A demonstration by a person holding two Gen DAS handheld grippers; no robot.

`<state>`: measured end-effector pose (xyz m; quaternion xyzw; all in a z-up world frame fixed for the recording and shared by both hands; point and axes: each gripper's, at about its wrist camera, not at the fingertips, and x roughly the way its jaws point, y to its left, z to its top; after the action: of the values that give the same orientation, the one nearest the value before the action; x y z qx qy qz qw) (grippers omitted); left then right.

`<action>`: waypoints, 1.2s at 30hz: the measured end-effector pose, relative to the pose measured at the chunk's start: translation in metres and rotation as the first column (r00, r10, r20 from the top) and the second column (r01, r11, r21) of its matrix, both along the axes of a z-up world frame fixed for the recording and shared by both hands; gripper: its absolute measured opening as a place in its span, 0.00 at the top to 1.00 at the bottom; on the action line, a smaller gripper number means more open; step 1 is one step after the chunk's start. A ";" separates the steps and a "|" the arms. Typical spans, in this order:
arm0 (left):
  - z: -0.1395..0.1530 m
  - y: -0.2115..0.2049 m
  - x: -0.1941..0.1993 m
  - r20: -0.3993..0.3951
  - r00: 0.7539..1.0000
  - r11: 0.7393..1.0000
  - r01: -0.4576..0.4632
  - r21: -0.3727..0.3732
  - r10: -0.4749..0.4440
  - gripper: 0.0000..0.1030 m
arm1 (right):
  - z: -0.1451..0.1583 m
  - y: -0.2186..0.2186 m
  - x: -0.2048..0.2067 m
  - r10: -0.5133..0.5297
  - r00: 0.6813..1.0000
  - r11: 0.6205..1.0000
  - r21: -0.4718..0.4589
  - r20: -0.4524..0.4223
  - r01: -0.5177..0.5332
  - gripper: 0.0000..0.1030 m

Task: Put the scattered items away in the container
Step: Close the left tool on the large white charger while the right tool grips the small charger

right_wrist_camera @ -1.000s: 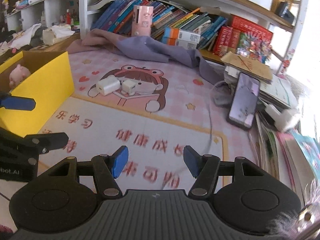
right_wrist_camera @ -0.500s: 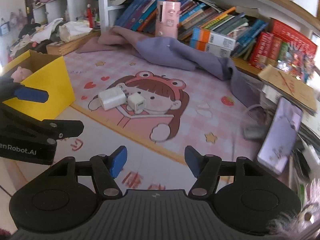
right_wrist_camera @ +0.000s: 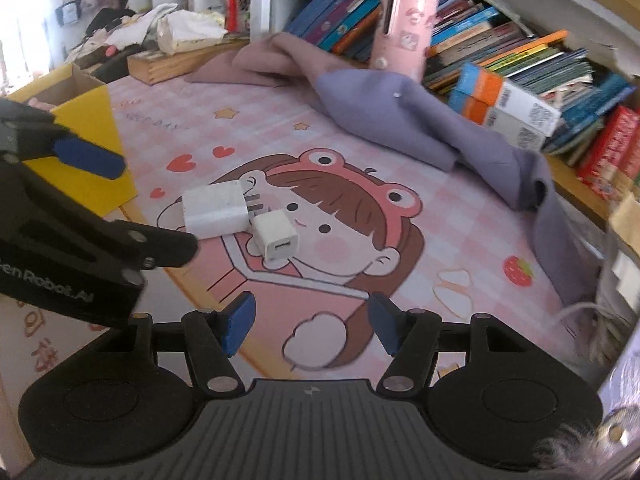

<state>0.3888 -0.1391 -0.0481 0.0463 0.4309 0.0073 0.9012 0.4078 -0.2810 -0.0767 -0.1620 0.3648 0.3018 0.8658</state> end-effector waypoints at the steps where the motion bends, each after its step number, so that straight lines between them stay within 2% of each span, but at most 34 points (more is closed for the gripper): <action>1: -0.004 0.001 0.006 -0.010 1.000 1.000 -0.007 0.007 0.007 0.13 | -0.003 0.002 0.004 0.010 1.000 1.000 0.003 -0.002 -0.010 0.41; 4: -0.013 0.009 0.019 -0.056 0.998 0.999 -0.040 0.018 0.041 0.13 | -0.011 0.009 0.017 0.039 0.999 0.999 0.007 -0.012 -0.039 0.42; 12: -0.021 0.022 0.040 -0.090 0.994 0.998 -0.060 0.011 0.061 0.17 | -0.020 0.028 0.039 0.108 0.994 0.994 0.038 -0.023 -0.107 0.43; 15: -0.023 0.026 0.048 -0.101 0.992 0.997 -0.073 -0.018 0.071 0.21 | -0.025 0.035 0.046 0.113 0.993 0.993 0.033 -0.025 -0.112 0.50; 17: -0.024 0.029 0.053 -0.109 0.991 0.996 -0.084 -0.042 0.079 0.24 | -0.027 0.037 0.052 0.103 0.994 0.993 0.054 -0.026 -0.102 0.51; 20: -0.026 0.030 0.061 -0.118 0.990 0.994 -0.089 -0.065 0.081 0.24 | -0.028 0.038 0.058 0.099 0.995 0.992 0.079 -0.029 -0.096 0.59; 22: -0.028 0.030 0.064 -0.119 0.990 0.993 -0.089 -0.079 0.079 0.24 | -0.027 0.038 0.059 0.109 0.994 0.991 0.075 -0.022 -0.107 0.76; 30: -0.041 0.022 0.065 -0.150 0.989 0.998 -0.026 -0.052 0.017 0.23 | -0.023 0.000 0.055 -0.034 0.999 0.998 0.043 -0.042 0.035 0.76; 36: -0.044 0.025 0.065 -0.121 0.992 0.997 -0.028 -0.071 0.019 0.27 | -0.023 -0.018 0.047 -0.104 0.993 0.993 0.046 -0.057 0.107 0.76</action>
<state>0.4537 -0.1140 -0.0924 0.0089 0.4848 -0.0005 0.8746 0.4547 -0.2987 -0.1000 -0.1130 0.3890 0.2686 0.8740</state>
